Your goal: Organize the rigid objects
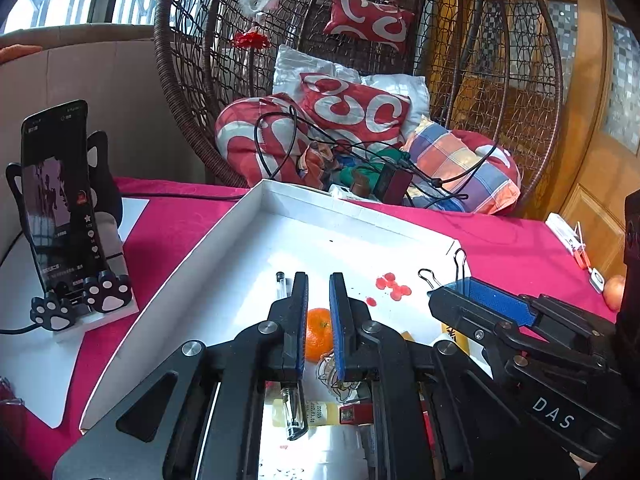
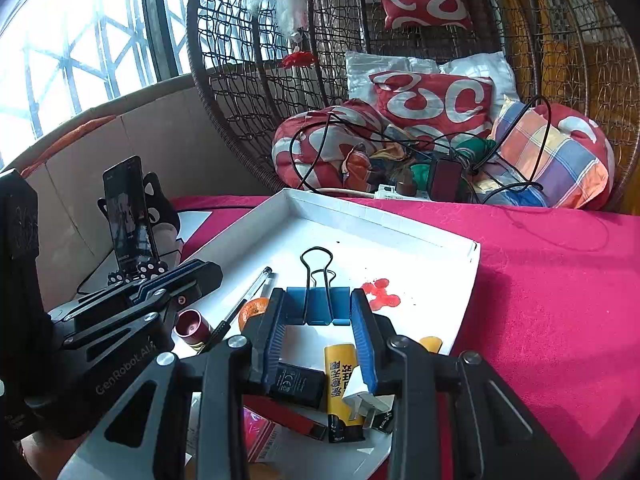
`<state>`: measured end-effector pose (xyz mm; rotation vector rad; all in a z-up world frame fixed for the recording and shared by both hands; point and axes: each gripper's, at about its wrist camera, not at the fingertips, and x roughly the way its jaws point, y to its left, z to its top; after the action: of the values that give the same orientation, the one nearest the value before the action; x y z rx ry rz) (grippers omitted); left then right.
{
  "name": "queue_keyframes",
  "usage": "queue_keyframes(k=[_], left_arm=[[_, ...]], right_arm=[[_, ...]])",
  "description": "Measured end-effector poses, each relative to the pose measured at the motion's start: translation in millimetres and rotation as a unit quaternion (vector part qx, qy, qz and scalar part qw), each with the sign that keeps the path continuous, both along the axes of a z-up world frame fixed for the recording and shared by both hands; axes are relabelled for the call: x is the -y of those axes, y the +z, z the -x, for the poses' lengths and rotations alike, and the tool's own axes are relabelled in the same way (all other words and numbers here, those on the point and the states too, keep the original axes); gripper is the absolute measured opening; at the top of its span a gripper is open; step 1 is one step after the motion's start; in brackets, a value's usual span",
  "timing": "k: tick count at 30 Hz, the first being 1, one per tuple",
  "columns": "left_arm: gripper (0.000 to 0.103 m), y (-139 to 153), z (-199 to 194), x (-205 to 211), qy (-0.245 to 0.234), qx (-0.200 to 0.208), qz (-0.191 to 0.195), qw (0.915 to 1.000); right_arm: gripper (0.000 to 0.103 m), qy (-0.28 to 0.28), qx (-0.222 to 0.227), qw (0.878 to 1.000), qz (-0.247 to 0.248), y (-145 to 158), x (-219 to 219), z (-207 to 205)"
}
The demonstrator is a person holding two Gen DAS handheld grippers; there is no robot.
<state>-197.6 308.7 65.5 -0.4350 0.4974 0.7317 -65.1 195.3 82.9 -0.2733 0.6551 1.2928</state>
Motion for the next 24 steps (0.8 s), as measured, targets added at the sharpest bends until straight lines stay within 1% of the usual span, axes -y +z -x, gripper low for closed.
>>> queue_keyframes(k=[2,3,4,5,6,7,8,10,13,15,17,20,24], left_arm=[[0.031,-1.1,-0.7,-0.4,0.008,-0.007,0.003,0.9999],[0.055,-1.2,-0.7,0.7,0.016,-0.011,-0.001,0.9998],[0.07,-0.7,1.1,1.3,0.035,-0.017,-0.01,0.9992],[0.077,-0.1,3.5,0.5,0.047,-0.017,-0.016,0.9986],[0.085,0.5,6.7,-1.1,0.056,-0.013,-0.016,0.9982],[0.087,0.5,12.2,-2.8,0.065,-0.008,-0.014,0.9977],[0.087,1.6,15.9,-3.3,0.076,-0.008,-0.015,0.997],[0.087,4.7,20.6,-1.5,0.096,-0.013,-0.027,0.9949],[0.087,6.7,25.7,4.3,0.111,-0.015,-0.037,0.993],[0.087,7.2,26.7,9.7,0.112,-0.012,-0.032,0.9931],[0.087,6.5,26.5,17.3,0.101,-0.012,-0.021,0.9946],[0.087,8.2,21.4,34.9,0.071,-0.016,-0.009,0.9973],[0.087,12.4,15.7,64.2,0.073,-0.05,-0.035,0.9955]], right_arm=[[0.033,-0.001,0.008,1.0,-0.002,0.1,1.6,1.8],[0.033,0.0,0.011,1.0,-0.003,0.4,3.0,2.6],[0.04,-0.001,0.017,1.0,-0.004,0.6,4.8,3.9],[0.046,-0.008,0.027,1.0,-0.007,1.0,7.5,4.7],[0.049,-0.014,0.033,0.999,-0.01,1.1,10.3,3.7],[0.058,-0.016,0.031,0.999,-0.014,0.8,12.3,1.1],[0.08,-0.018,0.026,0.999,-0.013,0.1,13.8,-1.8],[0.103,-0.022,0.019,0.999,-0.014,-1.3,17.0,-5.2],[0.103,-0.025,0.02,0.999,-0.02,-0.4,22.3,-3.2],[0.103,-0.026,0.023,0.999,-0.026,1.2,26.8,0.0],[0.103,-0.03,0.028,0.999,-0.033,4.3,34.6,2.9],[0.103,-0.042,0.045,0.997,-0.046,9.6,49.4,4.7],[0.103,-0.06,0.065,0.995,-0.054,16.0,69.5,4.6]])
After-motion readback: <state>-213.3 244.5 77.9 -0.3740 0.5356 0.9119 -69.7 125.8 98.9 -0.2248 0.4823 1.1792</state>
